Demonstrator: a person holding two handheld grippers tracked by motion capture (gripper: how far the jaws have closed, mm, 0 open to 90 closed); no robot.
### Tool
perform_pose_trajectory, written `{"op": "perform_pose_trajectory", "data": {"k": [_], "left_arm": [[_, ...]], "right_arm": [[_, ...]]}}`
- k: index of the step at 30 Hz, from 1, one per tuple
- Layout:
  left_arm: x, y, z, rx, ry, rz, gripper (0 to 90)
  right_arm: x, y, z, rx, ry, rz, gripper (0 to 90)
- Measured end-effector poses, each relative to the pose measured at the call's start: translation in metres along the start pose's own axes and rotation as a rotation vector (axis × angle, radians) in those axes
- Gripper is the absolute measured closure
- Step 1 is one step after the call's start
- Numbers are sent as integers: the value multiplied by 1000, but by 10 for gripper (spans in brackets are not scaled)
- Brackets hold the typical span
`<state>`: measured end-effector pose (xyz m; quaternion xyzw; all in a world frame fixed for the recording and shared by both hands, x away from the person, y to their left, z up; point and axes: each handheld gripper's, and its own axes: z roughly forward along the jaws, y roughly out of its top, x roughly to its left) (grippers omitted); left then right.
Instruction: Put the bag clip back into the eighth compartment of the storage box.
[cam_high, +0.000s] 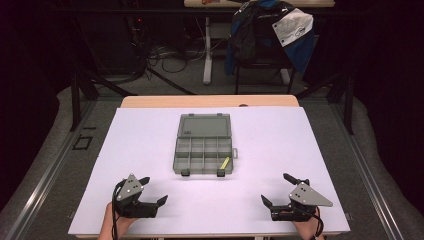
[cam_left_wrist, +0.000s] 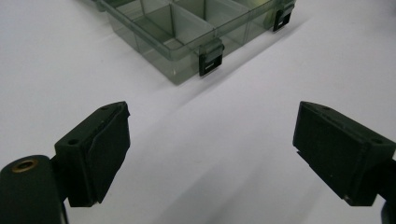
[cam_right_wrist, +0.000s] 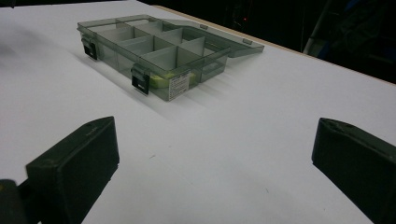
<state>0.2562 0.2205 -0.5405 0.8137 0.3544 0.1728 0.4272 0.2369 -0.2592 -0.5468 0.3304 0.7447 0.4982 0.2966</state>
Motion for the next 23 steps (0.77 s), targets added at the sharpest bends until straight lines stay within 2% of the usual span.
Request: {"op": "perform_pose_trajectory", "data": {"k": [5,11,16,23], "left_arm": [[2,-11,-1,-23,-6,0,111],[3,-22,-3,-91,2,10,111],[8,-29,-2,-82,26,16,110],[11,-28,-3,-117,30,9,110]], "right_arm": [[0,0,1,0,2,1,4],[1,0,1,2,5,-2,4],[1,-1,1,-1,6,-4,4],[1,-1,0,4,8,-9,3]]}}
